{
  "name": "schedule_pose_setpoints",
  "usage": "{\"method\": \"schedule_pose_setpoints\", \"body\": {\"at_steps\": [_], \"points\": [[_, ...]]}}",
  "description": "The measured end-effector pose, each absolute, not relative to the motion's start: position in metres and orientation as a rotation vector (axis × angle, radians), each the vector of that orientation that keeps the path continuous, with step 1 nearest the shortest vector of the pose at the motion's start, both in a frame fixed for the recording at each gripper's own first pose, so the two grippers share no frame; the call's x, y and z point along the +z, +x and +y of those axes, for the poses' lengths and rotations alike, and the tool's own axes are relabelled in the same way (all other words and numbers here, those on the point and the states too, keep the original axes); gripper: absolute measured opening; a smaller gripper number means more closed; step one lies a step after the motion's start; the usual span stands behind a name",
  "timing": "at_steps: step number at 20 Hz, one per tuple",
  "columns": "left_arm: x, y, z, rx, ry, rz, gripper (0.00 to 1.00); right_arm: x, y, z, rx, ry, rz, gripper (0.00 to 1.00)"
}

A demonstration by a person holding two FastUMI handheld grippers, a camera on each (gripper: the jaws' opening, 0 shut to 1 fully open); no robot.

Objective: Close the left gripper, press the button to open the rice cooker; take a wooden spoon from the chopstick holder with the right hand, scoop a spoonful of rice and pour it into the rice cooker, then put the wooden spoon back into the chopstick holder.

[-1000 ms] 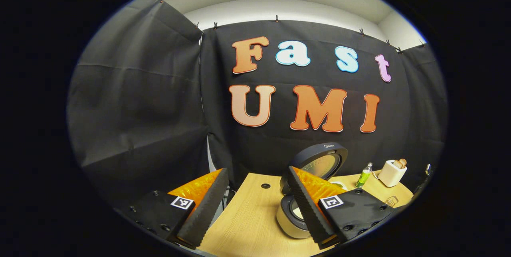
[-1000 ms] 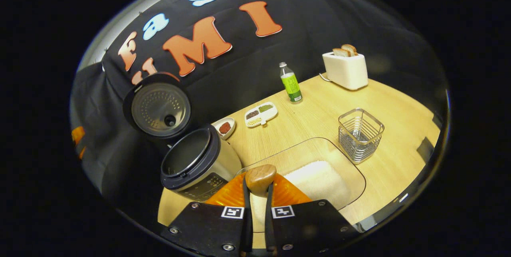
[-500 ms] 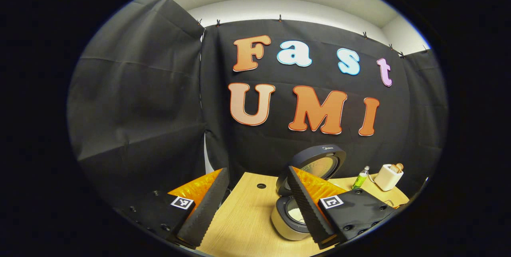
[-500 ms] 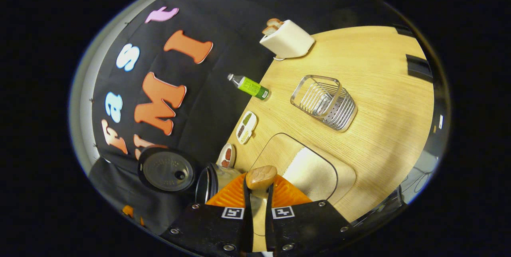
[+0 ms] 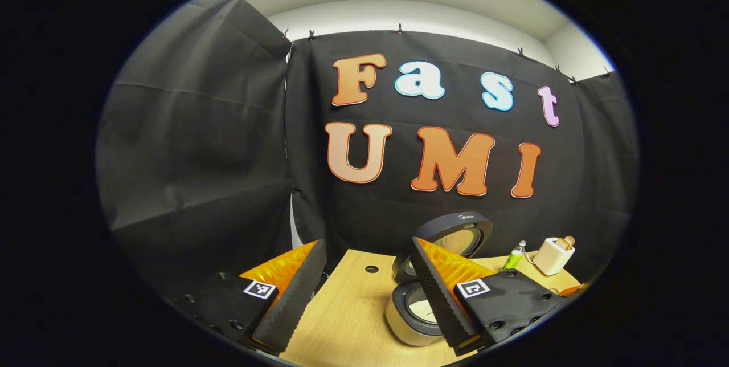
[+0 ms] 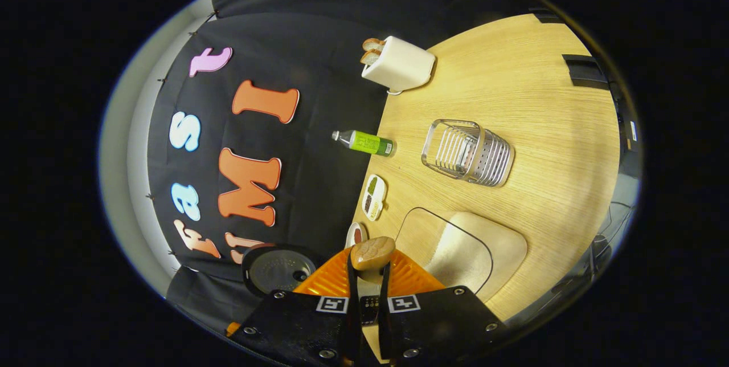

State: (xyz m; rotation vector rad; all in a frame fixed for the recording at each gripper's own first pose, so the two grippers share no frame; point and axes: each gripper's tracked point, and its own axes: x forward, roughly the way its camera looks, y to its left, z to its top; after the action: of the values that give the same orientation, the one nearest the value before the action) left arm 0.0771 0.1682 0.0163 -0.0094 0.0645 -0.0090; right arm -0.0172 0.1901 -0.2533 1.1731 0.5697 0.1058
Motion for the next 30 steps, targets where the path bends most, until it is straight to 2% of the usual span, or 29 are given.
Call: {"method": "schedule_pose_setpoints", "body": {"at_steps": [11, 17, 25, 30], "points": [[0.019, 0.068, 0.166, -0.004, -0.009, 0.056, 0.97, -0.195, -0.002, 0.225, 0.195, 1.279, 0.569, 0.11], [0.021, 0.059, 0.164, -0.001, -0.018, 0.050, 0.97, -0.164, 0.011, 0.271, 0.279, 1.338, 0.609, 0.11], [0.017, 0.043, 0.167, -0.001, -0.004, 0.063, 0.97, -0.141, 0.033, 0.329, 0.361, 1.313, 0.644, 0.11], [0.020, 0.039, 0.185, 0.037, -0.002, 0.060, 0.97, -0.129, 0.047, 0.355, 0.399, 1.188, 0.611, 0.11]]}}
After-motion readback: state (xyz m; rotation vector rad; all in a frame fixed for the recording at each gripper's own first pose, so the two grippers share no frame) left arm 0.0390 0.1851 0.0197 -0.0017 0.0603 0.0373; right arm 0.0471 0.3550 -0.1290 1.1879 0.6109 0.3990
